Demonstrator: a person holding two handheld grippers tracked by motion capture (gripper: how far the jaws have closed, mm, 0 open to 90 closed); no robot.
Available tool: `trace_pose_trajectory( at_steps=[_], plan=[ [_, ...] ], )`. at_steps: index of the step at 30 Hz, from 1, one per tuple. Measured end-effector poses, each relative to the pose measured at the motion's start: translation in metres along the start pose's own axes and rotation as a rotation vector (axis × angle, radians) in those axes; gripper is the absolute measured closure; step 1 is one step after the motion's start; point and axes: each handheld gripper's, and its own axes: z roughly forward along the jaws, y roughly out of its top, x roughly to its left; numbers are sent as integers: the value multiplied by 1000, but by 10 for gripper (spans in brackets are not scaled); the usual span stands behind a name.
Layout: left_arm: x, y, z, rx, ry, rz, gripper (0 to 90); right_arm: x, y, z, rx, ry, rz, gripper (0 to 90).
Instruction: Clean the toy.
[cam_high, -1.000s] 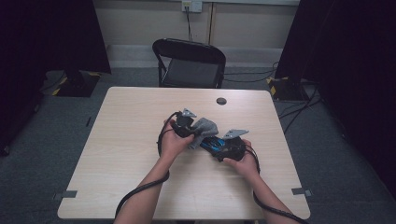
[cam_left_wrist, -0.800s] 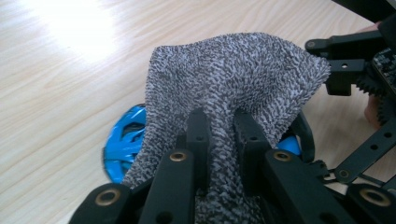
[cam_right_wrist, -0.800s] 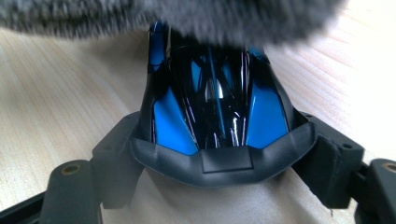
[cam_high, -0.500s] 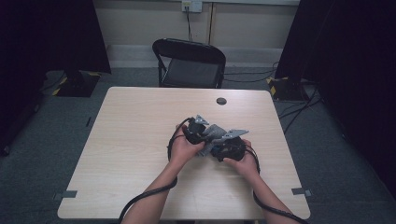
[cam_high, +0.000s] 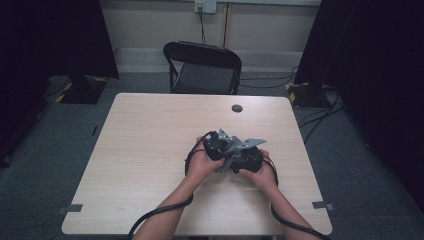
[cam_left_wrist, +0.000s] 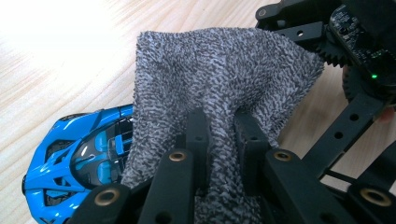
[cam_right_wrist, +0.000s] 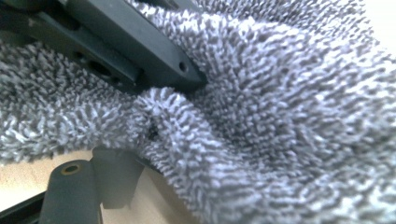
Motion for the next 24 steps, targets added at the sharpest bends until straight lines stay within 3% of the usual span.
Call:
trace_pose_trajectory(
  at_steps=[13,24],
  plan=[
    [8,2,-3,11,47,2,788,0,0,0,-1,0,-2,242],
    [30,1,-7,15,83,-54,784,0,0,0,-1,0,-2,243]
  ],
)
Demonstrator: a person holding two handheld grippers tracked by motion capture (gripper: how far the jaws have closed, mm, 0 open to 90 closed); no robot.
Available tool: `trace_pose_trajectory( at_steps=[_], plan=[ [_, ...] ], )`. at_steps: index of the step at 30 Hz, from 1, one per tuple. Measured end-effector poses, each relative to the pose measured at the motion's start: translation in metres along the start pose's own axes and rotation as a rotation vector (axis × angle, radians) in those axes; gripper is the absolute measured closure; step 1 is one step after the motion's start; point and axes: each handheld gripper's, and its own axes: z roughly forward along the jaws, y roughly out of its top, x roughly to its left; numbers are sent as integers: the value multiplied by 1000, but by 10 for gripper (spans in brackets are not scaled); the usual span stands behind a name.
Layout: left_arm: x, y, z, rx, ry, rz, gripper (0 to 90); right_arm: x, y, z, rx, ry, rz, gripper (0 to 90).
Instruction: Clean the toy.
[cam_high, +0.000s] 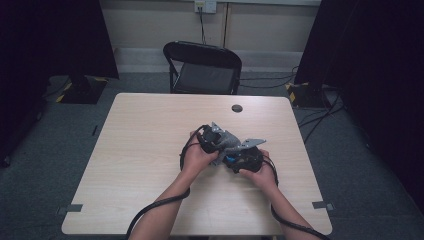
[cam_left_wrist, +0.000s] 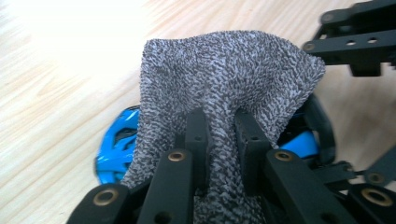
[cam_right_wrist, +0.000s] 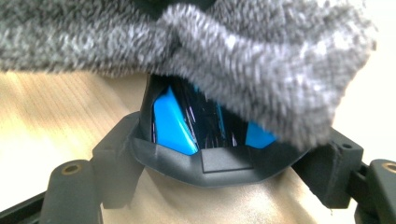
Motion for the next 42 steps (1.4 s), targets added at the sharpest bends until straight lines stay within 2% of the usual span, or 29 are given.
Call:
trace_pose_trajectory(
  at_steps=[7,20,32,42],
  plan=[
    [10,-2,0,2,2,-30,782,0,0,0,0,1,0,243],
    [18,-2,2,4,11,-58,783,0,0,0,0,1,0,243],
    [27,-4,4,9,30,-61,783,0,0,0,0,1,0,243],
    [33,-6,6,9,44,-84,783,0,0,0,0,0,0,243]
  ],
)
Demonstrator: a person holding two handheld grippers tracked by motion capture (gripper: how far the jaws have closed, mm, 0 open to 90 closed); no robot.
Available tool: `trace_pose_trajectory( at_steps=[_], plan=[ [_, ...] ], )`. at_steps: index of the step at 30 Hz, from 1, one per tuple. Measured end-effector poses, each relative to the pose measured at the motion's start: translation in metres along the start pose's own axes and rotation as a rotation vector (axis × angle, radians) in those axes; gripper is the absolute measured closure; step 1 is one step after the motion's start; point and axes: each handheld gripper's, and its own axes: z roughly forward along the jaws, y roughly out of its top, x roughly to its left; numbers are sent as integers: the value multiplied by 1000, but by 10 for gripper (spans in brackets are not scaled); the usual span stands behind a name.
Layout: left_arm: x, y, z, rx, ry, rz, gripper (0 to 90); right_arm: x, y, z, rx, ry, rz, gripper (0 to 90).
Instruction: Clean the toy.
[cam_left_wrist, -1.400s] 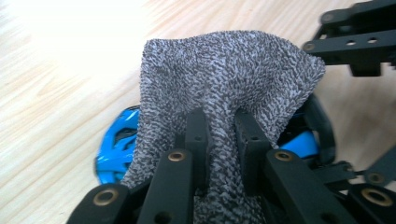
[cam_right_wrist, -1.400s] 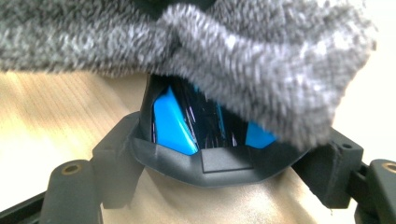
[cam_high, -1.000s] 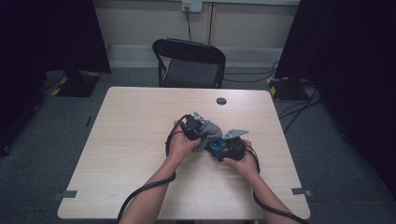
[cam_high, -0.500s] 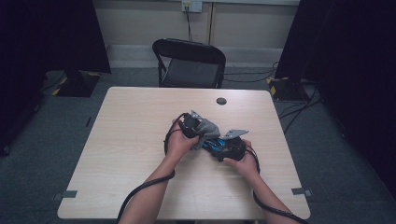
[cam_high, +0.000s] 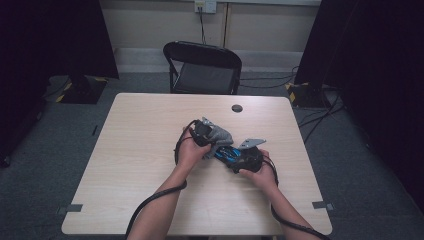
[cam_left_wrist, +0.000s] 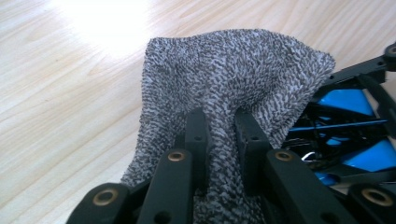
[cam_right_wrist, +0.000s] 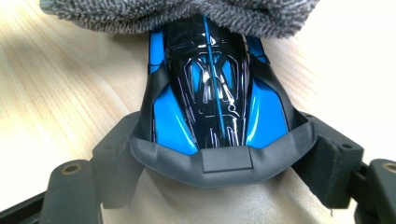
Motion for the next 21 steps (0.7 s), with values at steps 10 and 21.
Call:
trace_pose_trajectory(
  at_steps=[10,21],
  plan=[
    [7,-1,1,5,18,-14,784,0,0,0,0,0,0,243],
    [16,-4,3,8,41,-26,784,0,0,0,0,0,0,243]
  ],
)
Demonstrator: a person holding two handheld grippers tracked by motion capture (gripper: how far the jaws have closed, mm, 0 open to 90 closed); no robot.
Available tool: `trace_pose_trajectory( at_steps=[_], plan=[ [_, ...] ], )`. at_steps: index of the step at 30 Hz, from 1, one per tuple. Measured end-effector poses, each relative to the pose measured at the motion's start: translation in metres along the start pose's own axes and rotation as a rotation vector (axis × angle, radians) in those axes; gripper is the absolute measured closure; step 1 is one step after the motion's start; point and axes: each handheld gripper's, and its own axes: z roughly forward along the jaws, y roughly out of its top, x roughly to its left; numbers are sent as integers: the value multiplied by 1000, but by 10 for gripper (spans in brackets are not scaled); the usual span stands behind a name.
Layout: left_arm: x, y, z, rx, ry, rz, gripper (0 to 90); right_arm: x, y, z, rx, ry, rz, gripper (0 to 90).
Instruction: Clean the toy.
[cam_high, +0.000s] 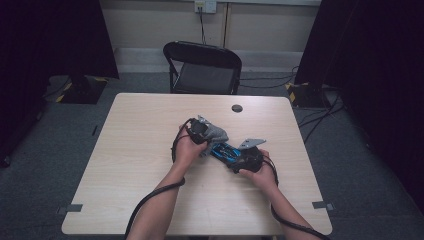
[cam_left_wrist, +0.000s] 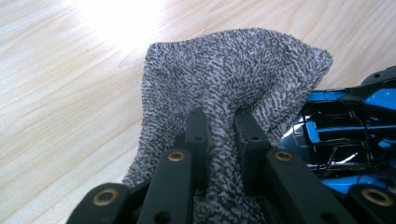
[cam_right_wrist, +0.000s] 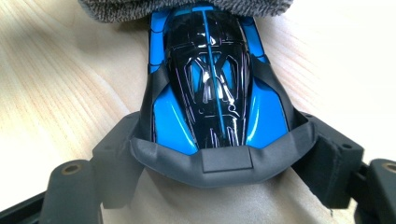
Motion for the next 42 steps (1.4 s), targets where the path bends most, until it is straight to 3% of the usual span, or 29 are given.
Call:
trace_pose_trajectory(
  at_steps=[9,12,26,37,42],
  plan=[
    [11,-3,1,-2,0,-48,784,0,0,0,0,0,0,243],
    [14,-4,1,4,7,-40,784,0,0,0,0,0,0,243],
    [32,-13,1,21,44,-83,784,0,0,0,0,0,0,242],
    [46,-15,-21,13,80,-109,786,0,0,0,-1,0,1,242],
    [40,-11,-33,-11,60,-108,787,0,0,0,0,0,1,242]
  ],
)
